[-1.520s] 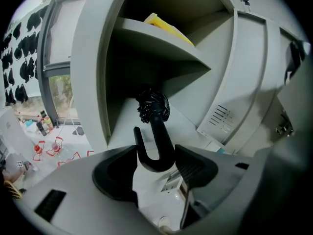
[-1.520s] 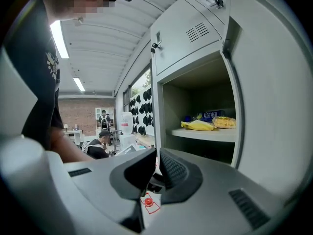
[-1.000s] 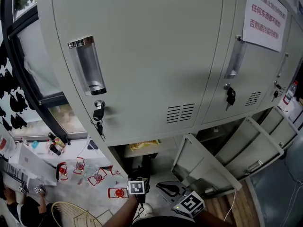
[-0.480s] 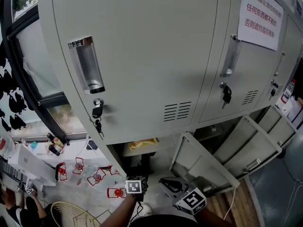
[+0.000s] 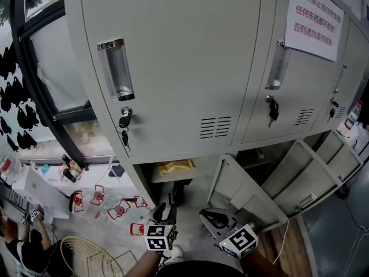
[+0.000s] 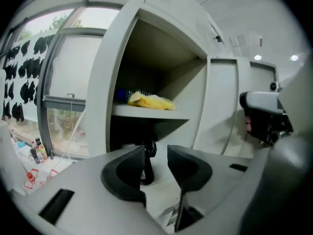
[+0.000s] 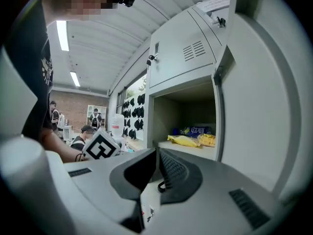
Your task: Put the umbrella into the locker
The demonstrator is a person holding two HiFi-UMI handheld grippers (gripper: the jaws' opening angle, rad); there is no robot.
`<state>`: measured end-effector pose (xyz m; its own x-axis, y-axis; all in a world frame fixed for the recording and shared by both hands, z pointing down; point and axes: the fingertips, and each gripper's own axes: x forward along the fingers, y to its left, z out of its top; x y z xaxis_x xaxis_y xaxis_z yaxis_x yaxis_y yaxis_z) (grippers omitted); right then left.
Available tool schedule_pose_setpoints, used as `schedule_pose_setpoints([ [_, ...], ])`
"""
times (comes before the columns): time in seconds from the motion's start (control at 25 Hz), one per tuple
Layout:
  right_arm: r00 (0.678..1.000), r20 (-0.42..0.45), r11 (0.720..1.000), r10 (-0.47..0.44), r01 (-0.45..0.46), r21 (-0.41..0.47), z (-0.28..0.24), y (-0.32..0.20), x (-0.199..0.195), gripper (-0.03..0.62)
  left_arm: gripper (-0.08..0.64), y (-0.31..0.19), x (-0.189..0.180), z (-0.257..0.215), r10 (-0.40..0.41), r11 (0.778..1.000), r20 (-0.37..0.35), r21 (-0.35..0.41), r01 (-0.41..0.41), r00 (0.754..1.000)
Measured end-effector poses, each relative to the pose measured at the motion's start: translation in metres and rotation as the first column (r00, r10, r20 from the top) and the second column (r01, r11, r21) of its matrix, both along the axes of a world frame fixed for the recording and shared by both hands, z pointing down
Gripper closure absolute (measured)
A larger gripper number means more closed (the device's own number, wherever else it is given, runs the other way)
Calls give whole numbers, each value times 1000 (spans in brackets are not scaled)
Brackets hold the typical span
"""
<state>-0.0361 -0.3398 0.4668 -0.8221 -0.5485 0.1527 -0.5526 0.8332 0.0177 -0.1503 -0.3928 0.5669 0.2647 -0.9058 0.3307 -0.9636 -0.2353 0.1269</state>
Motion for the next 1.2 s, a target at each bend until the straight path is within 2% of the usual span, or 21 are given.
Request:
schedule_pose_setpoints([
  [0.12, 1000, 16, 999, -8, 8, 45, -13, 4, 4, 549, 490, 19, 1, -37, -13, 996, 52, 85, 9, 999],
  [0.2, 1000, 27, 998, -4, 3, 63, -23, 9, 6, 549, 516, 32, 5, -59, -9, 991, 76, 133, -1, 997],
  [0.4, 1000, -2, 992, -6, 7, 124, -43, 23, 11, 549, 535, 64, 11, -103, 9, 976, 87, 216, -27, 996],
  [0.68, 1000, -4, 984, 5, -4, 178, -57, 39, 20, 554, 535, 101, 4, -148, -60, 957, 107, 289, 26, 992],
  [0.88, 1000, -10, 983, -6, 8, 182, -60, 48, 25, 554, 535, 121, 9, -173, -60, 936, 99, 352, 22, 993],
  [1.0, 1000, -15, 977, -20, 22, 211, -68, 49, 25, 554, 535, 127, 11, -173, -71, 935, 105, 354, 29, 992],
  [1.2, 998, -50, 975, -33, 43, 219, -65, 47, 22, 554, 535, 134, 18, -160, -72, 948, 151, 316, 21, 986],
])
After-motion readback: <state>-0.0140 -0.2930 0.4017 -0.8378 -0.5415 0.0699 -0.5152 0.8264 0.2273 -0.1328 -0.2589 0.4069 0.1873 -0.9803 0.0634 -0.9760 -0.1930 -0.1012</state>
